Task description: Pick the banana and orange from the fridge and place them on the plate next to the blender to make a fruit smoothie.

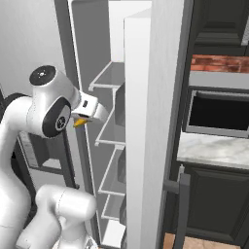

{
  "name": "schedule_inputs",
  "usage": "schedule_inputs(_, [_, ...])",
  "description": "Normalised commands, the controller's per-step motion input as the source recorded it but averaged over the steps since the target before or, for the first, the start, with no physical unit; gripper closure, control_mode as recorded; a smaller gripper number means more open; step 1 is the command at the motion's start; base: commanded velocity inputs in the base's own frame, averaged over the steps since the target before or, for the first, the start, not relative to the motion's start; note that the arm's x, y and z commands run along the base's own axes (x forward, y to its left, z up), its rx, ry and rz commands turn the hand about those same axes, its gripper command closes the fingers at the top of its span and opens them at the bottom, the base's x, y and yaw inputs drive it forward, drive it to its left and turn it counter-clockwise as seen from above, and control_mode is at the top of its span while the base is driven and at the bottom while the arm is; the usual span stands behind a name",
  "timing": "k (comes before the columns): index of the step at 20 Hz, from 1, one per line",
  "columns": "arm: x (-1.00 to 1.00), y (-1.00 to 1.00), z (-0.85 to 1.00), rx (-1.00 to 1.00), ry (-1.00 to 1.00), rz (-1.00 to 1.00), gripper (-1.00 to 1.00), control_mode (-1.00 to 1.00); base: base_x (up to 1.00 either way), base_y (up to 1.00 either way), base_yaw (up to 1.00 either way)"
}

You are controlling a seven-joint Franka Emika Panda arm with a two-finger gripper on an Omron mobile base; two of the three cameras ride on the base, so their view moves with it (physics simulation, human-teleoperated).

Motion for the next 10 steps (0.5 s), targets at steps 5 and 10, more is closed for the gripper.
schedule_inputs(5, [-0.89, 0.26, -0.44, 0.09, -0.07, 0.01, 1.00, -1.00, 0.00, 0.00, 0.00])
schedule_inputs(10, [-0.03, 0.02, -0.02, 0.00, 0.00, 0.00, 1.00, -1.00, 0.00, 0.00, 0.00])
